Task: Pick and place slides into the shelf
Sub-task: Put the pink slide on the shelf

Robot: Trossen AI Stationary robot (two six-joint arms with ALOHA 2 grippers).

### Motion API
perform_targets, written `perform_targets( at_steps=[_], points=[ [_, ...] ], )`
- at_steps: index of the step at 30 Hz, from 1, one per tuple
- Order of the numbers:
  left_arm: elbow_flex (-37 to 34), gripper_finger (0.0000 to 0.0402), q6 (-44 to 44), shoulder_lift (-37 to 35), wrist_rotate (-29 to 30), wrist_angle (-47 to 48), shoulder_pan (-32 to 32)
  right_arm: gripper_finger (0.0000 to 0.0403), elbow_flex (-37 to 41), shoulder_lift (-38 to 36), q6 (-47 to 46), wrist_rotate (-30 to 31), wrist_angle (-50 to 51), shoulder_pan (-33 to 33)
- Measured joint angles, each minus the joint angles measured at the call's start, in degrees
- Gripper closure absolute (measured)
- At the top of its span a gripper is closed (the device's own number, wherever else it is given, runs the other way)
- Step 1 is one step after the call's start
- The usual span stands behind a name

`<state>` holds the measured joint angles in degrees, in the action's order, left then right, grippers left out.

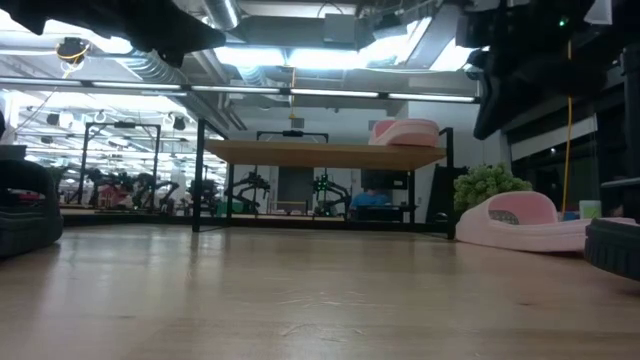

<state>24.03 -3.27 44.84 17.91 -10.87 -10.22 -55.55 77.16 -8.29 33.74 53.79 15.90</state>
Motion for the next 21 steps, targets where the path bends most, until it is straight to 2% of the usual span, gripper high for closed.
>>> perform_targets(
  at_steps=[8, 17, 21],
  points=[
    [0.0, 0.0401, 0.14, 0.0, 0.01, 0.11, 0.0, 0.0372, 0.0, 1.17, -0.84, -2.55, 0.49, 0.04],
    [0.0, 0.0401, 0.14, 0.02, 0.01, 0.11, 0.0, 0.0287, 0.0, 1.41, -3.55, -4.04, 2.63, 1.74],
    [0.0, 0.0401, 0.14, 0.02, 0.01, 0.13, 0.0, 0.0267, 0.0, 2.97, -5.4, -4.07, 5.39, 2.32]
  ],
)
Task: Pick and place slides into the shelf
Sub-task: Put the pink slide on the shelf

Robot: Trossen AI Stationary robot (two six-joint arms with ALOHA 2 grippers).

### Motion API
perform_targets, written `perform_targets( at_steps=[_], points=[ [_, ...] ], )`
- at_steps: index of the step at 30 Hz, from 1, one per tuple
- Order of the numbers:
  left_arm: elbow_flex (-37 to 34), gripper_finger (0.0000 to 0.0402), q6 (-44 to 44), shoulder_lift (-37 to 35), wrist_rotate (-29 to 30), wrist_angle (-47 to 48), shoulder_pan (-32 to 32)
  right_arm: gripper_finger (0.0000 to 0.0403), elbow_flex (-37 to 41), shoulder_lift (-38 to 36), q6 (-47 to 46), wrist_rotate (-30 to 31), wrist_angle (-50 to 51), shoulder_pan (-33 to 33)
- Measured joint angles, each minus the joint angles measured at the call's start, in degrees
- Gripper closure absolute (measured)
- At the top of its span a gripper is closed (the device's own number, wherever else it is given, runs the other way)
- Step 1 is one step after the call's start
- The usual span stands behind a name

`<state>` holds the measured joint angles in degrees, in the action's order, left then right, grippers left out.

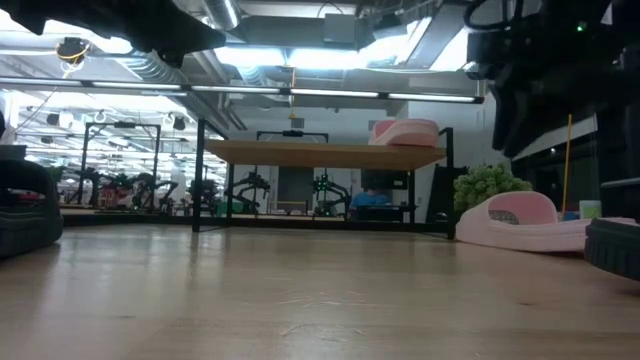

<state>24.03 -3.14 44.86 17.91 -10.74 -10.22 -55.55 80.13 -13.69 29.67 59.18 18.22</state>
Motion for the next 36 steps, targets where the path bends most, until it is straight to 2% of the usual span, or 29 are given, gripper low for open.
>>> perform_targets(
  at_steps=[20, 36],
  points=[
    [0.0, 0.0401, 0.09, 0.0, 0.0, 0.0, 0.02, 0.028, 0.0, 11.2, -7.09, 1.04, 3.44, -1.48],
    [0.02, 0.0401, 0.04, 0.0, 0.0, 0.0, 0.02, 0.028, 0.0, 13.71, -7.26, 1.79, 2.25, -5.1]
  ],
)
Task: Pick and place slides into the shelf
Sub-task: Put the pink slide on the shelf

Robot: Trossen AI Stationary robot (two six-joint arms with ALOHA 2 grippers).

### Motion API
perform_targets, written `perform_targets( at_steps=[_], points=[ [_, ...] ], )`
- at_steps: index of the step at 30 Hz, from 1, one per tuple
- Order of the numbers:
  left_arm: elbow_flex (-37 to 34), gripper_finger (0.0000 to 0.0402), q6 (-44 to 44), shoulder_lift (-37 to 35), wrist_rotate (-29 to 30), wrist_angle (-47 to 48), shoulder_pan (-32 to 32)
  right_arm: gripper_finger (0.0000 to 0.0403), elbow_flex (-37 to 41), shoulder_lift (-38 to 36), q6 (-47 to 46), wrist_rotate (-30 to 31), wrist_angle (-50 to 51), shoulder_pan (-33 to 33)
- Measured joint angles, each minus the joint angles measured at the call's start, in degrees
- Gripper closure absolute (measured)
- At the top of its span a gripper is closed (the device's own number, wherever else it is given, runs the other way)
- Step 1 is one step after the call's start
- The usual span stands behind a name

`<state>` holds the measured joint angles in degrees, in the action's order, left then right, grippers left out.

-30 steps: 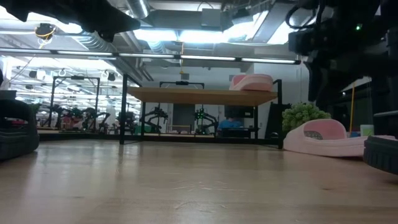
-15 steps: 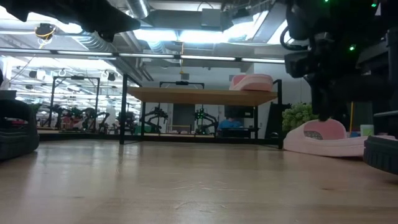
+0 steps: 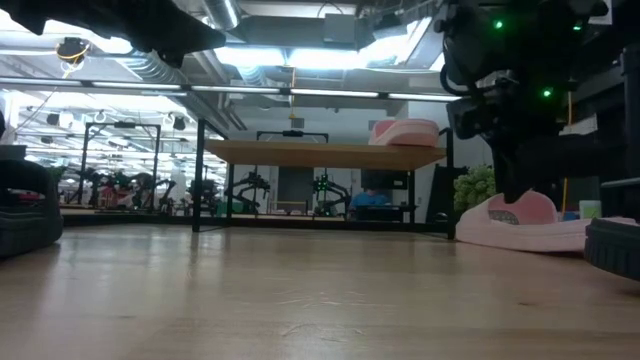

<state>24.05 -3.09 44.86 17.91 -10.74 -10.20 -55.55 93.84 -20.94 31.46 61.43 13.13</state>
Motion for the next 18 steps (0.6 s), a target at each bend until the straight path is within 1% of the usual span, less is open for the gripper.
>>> perform_targets(
  at_steps=[3, 5, 8, 14, 18],
  points=[
    [0.0, 0.0401, -0.02, 0.0, 0.0, 0.0, -0.01, 0.0283, 0.0, 0.0, -0.03, 0.0, -0.11, -0.37],
    [0.0, 0.0401, -0.02, 0.0, 0.0, 0.06, -0.01, 0.0292, 0.0, 0.0, -0.03, 0.0, -0.11, -0.62],
    [0.0, 0.0401, -0.02, 0.0, 0.0, 0.34, 0.0, 0.0319, 0.0, 0.0, 0.01, 0.0, -0.11, -0.66],
    [0.0, 0.0401, 0.0, 0.02, 0.0, 1.25, 0.0, 0.0389, 0.0, 0.0, -1.13, 0.11, -0.13, -0.63],
    [0.0, 0.0401, 0.0, 0.02, 0.0, 1.25, 0.0, 0.0397, 0.0, 0.0, -1.34, 0.04, -0.16, -0.63]
  ],
)
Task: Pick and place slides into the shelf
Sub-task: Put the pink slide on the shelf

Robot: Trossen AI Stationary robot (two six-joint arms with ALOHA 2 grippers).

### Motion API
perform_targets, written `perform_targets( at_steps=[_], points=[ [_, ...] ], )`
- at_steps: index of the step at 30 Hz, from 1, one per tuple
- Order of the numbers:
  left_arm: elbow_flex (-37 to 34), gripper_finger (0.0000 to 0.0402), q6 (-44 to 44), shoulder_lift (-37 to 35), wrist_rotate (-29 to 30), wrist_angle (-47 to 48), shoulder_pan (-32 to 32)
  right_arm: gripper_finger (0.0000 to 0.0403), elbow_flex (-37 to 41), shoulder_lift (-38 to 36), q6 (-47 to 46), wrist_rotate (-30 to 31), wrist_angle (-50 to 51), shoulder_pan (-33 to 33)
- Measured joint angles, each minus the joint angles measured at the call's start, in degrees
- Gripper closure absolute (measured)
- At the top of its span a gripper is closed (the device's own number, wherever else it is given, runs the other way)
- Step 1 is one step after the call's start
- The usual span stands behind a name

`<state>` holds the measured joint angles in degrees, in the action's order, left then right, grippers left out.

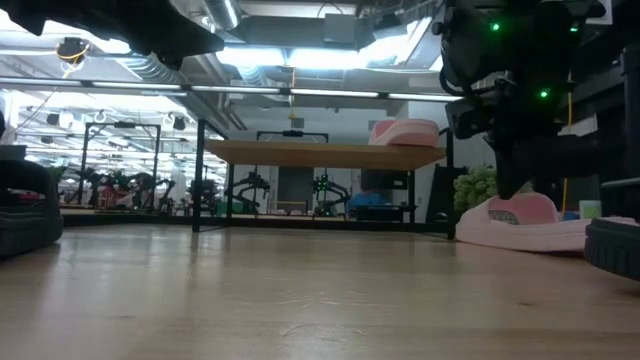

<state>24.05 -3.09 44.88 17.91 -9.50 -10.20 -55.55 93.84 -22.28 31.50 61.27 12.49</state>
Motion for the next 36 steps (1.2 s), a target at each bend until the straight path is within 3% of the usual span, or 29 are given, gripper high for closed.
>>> perform_targets(
  at_steps=[12, 28, 36],
  points=[
    [0.0, 0.0401, 0.0, 0.0, 0.0, 0.0, 0.0, 0.0398, 0.0, -0.02, -0.61, -0.13, -0.13, 0.0],
    [0.0, 0.0401, -0.02, 0.0, 0.02, 1.38, 0.0, 0.0283, 0.0, -0.02, -2.74, -0.13, 0.34, 0.0],
    [0.0, 0.0401, -0.02, 0.0, 0.0, 1.38, 0.0, 0.0282, 0.0, -0.02, -1.23, -0.1, 0.36, -0.12]
  ],
)
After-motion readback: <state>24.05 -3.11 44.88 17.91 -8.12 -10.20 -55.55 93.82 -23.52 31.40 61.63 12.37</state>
